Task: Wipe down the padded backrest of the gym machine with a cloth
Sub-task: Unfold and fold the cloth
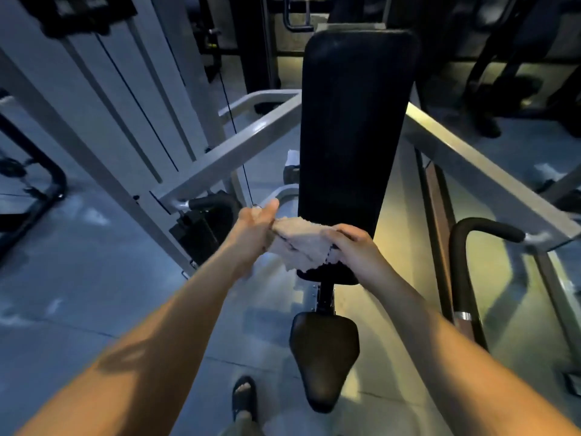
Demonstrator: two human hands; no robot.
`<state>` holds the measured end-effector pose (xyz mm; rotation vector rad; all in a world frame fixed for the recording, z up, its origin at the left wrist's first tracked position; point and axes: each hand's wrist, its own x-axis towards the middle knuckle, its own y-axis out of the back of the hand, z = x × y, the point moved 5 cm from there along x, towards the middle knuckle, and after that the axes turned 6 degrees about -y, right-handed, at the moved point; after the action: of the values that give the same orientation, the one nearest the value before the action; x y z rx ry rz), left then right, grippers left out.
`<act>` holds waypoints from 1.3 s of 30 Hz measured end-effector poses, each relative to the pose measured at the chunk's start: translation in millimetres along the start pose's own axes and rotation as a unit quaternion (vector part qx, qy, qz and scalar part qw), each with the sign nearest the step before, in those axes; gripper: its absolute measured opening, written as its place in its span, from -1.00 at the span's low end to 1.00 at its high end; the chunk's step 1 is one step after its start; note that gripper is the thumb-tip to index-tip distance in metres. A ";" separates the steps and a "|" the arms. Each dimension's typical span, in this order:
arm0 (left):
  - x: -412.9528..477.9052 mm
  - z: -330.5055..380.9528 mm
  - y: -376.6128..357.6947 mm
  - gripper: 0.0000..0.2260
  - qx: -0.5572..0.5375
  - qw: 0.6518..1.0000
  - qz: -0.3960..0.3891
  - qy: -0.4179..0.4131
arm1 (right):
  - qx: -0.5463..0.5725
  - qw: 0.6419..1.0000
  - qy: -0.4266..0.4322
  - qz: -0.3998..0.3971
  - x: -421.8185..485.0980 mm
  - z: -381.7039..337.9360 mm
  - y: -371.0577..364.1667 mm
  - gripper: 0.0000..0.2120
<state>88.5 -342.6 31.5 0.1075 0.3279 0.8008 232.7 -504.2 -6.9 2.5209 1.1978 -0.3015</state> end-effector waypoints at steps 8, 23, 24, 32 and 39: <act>77.1 8.7 83.4 -0.70 0.082 0.991 -0.094 -0.056 | 0.041 0.992 0.021 0.117 76.6 -61.2 -60.4 -0.78; 258.4 45.1 291.1 -0.77 0.264 0.957 -0.029 -0.120 | 0.250 0.964 -0.075 0.056 230.0 -144.5 -258.9 -0.49; 265.0 49.6 297.2 -0.76 0.273 0.954 -0.042 -0.119 | 0.225 0.970 -0.068 0.058 234.3 -148.5 -263.2 -0.46; 298.0 44.3 305.1 -0.78 0.432 0.848 -0.261 -0.164 | -0.214 0.974 0.027 0.065 261.3 -167.0 -277.6 -0.72; 321.3 48.1 329.2 -0.81 0.386 0.864 -0.265 -0.185 | -0.217 0.966 0.038 0.133 266.8 -178.9 -273.8 -0.90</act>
<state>86.7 118.5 69.0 0.8795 0.2754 0.0501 193.9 -84.5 14.4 2.2764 0.8244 0.1146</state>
